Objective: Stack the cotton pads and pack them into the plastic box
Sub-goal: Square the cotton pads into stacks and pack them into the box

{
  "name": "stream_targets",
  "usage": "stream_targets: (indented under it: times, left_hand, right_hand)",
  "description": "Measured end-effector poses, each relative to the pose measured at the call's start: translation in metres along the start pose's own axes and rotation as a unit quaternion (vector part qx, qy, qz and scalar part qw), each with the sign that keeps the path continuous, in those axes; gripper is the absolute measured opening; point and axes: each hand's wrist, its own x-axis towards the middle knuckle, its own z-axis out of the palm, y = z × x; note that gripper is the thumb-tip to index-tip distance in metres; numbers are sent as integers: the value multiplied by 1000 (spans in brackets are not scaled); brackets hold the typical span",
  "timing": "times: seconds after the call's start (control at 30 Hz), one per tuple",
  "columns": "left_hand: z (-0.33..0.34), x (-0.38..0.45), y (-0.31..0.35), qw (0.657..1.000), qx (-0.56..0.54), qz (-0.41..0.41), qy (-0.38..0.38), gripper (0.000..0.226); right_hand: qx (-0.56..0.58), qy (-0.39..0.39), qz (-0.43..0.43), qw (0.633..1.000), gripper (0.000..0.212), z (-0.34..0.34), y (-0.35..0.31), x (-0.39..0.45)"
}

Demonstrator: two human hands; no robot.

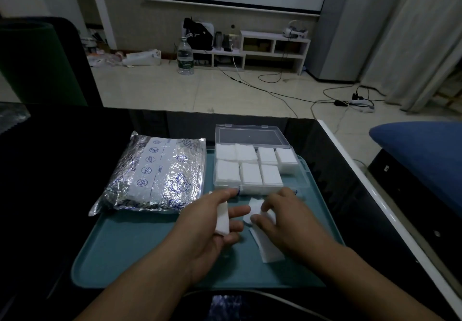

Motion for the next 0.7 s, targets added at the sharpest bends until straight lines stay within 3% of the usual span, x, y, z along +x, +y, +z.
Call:
stream_targets:
  times: [0.13,0.23,0.3,0.4,0.53,0.7]
  left_hand:
    - [0,1,-2,1000,9,10,-3,18]
    - [-2,4,-2,1000,5,7,-6,18]
    - [-3,6,-2,1000,2,2,-7,19]
    - [-2,6,-1,1000,-2,-5,-10,21]
    - [-2,6,3,1000,-24,-3,-18,38]
    - [-3,8,1,1000,-2,9,-7,49]
  right_hand:
    - [12,-9,7,1000,55,5,1,5]
    - [29,-30,28,999,56,7,1,10]
    - [47,-32,35,998,48,8,2,13]
    - [137,24,30,990,12,7,3,15]
    - [265,88,16,960,18,-13,1,16]
    - [435,62,-21,898,15,-50,-14,4]
